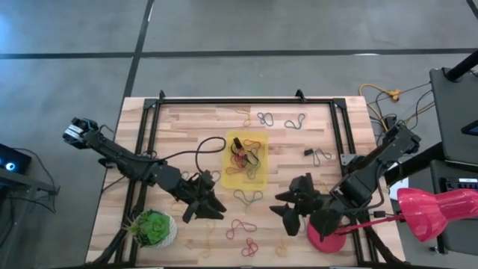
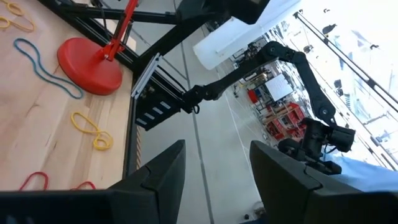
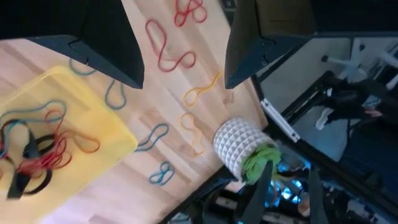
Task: Pick and place rubber bands into bin
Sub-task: Put the blue rubber band into the yellow bin
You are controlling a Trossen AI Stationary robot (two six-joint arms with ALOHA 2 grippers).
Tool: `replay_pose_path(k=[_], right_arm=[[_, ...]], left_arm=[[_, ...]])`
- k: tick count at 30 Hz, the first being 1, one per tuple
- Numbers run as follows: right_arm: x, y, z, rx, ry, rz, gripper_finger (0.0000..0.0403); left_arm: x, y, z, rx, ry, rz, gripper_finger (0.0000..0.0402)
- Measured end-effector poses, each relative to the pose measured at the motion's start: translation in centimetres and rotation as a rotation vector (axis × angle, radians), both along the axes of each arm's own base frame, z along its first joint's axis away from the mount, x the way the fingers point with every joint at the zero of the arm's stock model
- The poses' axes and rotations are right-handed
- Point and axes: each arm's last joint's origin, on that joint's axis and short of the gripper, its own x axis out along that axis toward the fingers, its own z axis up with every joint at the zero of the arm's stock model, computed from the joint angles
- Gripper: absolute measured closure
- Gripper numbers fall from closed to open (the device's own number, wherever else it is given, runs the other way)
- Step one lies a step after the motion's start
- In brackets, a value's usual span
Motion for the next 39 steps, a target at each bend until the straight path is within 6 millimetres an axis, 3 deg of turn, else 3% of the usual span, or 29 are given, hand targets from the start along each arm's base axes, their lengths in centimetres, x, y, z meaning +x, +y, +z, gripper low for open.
replay_pose_path(k=[7,13,16,20,25,30,35,39], right_arm=[[0.5,-0.6,0.0,-0.132,0.008,0.04,0.0193],[2.0,-2.3,0.7,-0.165,-0.066,-0.057,0.0193],[3.2,-3.7,1.2,-0.195,-0.098,-0.082,0.0193],[4.7,-6.9,1.1,-0.208,-0.071,-0.153,0.0193],[6.0,-11.3,0.3,-0.123,0.073,-0.099,0.0193],[5.6,-15.1,-0.9,-0.09,0.236,-0.22,0.0193],[5.2,-17.5,-1.4,-0.093,0.316,-0.293,0.0193],[5.3,-18.6,-1.5,-0.119,0.335,-0.289,0.0193]], left_arm=[[0.1,0.1,0.2,0.064,-0.059,0.024,0.0237],[0.1,0.2,1.4,0.033,-0.179,0.067,0.0237],[0.3,0.8,2.0,0.056,-0.247,0.228,0.0237],[1.1,3.3,1.7,0.183,-0.231,0.339,0.0237],[-0.1,7.0,-0.6,0.352,0.148,0.305,0.0237],[-3.1,9.9,-2.8,0.487,0.53,0.328,0.0237],[-5.7,10.6,-5.1,0.613,0.869,0.323,0.0237],[-6.0,10.8,-6.6,0.625,1.058,0.305,0.0237]])
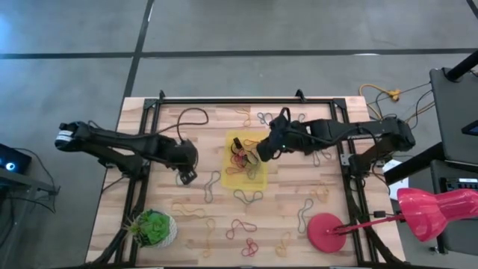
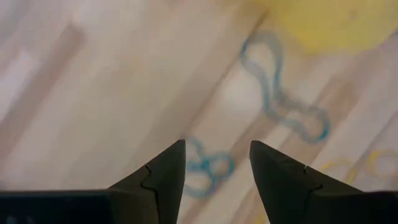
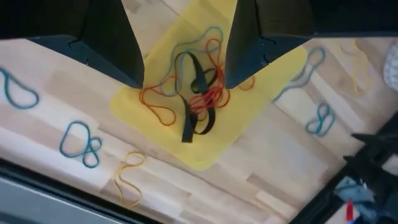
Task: Pick and place rubber bands into bin
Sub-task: Put the blue rubber band into the yellow bin
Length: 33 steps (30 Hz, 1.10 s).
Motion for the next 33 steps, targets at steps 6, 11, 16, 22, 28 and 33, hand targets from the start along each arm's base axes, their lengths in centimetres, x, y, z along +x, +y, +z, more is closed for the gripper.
replay_pose_path(k=[6,11,16,22,28,33], right_arm=[[0.0,-1.5,-0.4,0.027,0.072,0.16,0.0193],[0.0,-2.1,-0.4,-0.028,0.111,0.226,0.0193],[0.0,-2.3,-0.5,-0.037,0.123,0.257,0.0193],[0.0,-2.2,-0.6,0.016,0.12,0.299,0.0193],[0.0,-2.2,-0.6,0.016,0.12,0.299,0.0193],[0.0,-2.3,-0.6,0.015,0.118,0.286,0.0193]], left_arm=[[1.4,-0.4,-3.0,-0.107,0.238,-0.003,0.0237],[2.7,0.1,-5.4,-0.106,0.367,0.031,0.0237],[3.7,1.0,-7.3,-0.108,0.446,0.106,0.0237],[4.6,1.2,-8.3,-0.148,0.413,0.17,0.0237],[5.0,1.2,-8.7,-0.166,0.361,0.166,0.0237],[3.5,1.1,-10.3,-0.195,0.431,0.19,0.0237]])
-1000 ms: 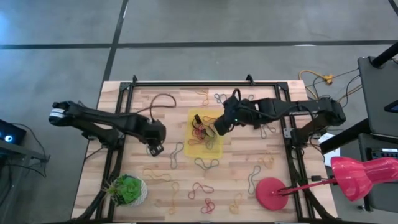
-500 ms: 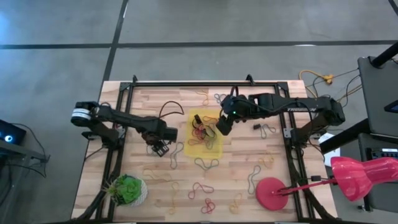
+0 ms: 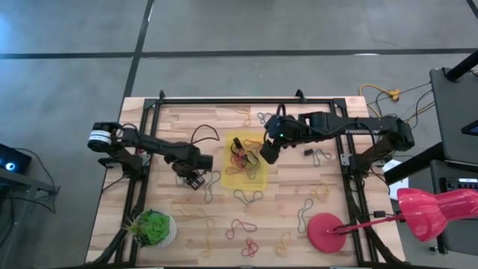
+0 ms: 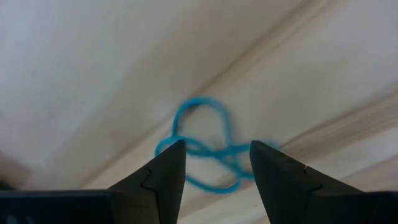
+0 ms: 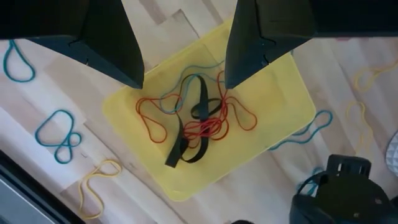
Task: Pick and place rubber bands into bin
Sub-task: Put the blue rubber band into the yellow bin
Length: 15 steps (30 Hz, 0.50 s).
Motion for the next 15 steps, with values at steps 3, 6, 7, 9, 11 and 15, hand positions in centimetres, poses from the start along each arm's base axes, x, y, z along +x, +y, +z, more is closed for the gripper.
replay_pose_path(k=[3,6,7,9,11,15], right_arm=[[0.0,0.0,0.0,0.004,-0.008,-0.009,0.0193],[0.1,0.0,0.0,0.009,-0.014,-0.025,0.0193],[0.1,0.0,0.0,0.008,-0.016,-0.036,0.0193],[0.1,-0.1,0.1,-0.001,-0.018,-0.053,0.0193],[0.1,-0.1,0.1,0.001,-0.022,-0.057,0.0193],[0.1,-0.1,0.1,0.007,-0.024,-0.066,0.0193]], left_arm=[[-0.5,-0.1,-0.7,-0.037,-0.026,0.007,0.0237],[-0.5,-0.2,-0.7,-0.061,-0.094,0.007,0.0237],[-0.6,-0.2,-0.8,-0.062,-0.111,0.006,0.0237],[-0.6,-0.2,-0.8,-0.062,-0.143,0.005,0.024],[-0.8,-0.2,-1.0,-0.064,-0.15,0.004,0.0251],[-1.4,-0.2,-1.8,-0.062,-0.133,-0.022,0.0292]])
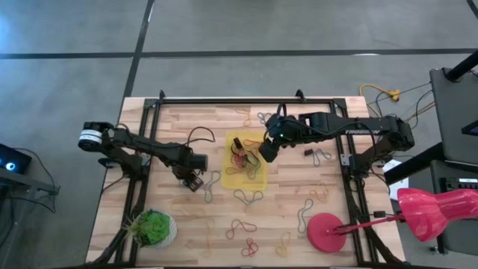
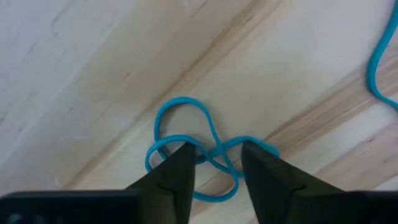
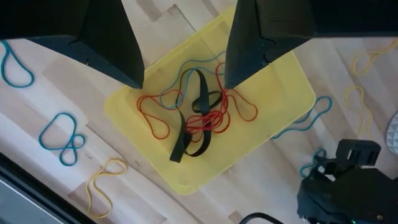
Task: Pick and place rubber bands into bin
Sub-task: Put the blue rubber band into the yellow bin
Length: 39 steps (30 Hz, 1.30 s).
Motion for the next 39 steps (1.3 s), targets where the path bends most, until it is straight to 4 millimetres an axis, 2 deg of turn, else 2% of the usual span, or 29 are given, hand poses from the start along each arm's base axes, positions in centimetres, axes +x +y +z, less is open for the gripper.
replay_pose_path(k=[8,10,13,15,17,20,22,24,26,29,33,37,39], right_arm=[[0.0,-0.1,0.0,-0.018,-0.001,-0.018,0.0193],[0.0,-0.1,0.0,-0.019,-0.001,-0.018,0.0193],[0.0,-0.1,0.0,-0.022,0.002,-0.014,0.0193],[0.0,-0.1,0.0,-0.026,0.007,-0.007,0.0193],[-0.1,-0.1,0.0,-0.031,0.017,0.001,0.0193],[-0.4,-0.1,-0.2,-0.037,0.053,0.013,0.0193],[-0.6,0.0,-0.4,-0.043,0.084,0.026,0.0193],[-0.8,0.0,-0.5,-0.049,0.119,0.039,0.0193],[-1.0,0.0,-0.6,-0.053,0.146,0.048,0.0193],[-1.3,0.0,-0.8,-0.055,0.182,0.059,0.0193],[-1.8,0.3,-1.0,-0.052,0.235,0.067,0.0193],[-2.1,0.8,-1.1,-0.054,0.274,0.09,0.0193],[-2.1,1.0,-1.2,-0.061,0.276,0.1,0.0193]], left_arm=[[-0.3,0.0,-1.1,-0.001,-0.044,-0.01,0.0394],[-0.1,0.0,-0.5,0.01,-0.068,-0.01,0.0396],[0.3,0.1,1.5,0.05,-0.162,0.002,0.04],[1.5,0.4,4.4,0.114,-0.338,0.027,0.0401],[1.5,0.5,8.3,0.137,-0.501,0.043,0.0401],[1.3,0.6,12.8,0.2,-0.689,0.065,0.0401],[1.2,1.1,15.2,0.269,-0.77,0.068,0.0401],[2.0,1.8,16.7,0.303,-0.829,0.044,0.0401],[3.4,2.5,17.1,0.301,-0.869,-0.02,0.0401],[7.1,3.1,16.8,0.299,-0.951,-0.131,0.0401],[11.3,3.6,15.2,0.303,-0.844,-0.207,0.0378],[13.8,3.8,11.7,0.252,-0.611,-0.25,0.0326],[14.3,3.7,11.6,0.229,-0.549,-0.263,0.0297]])
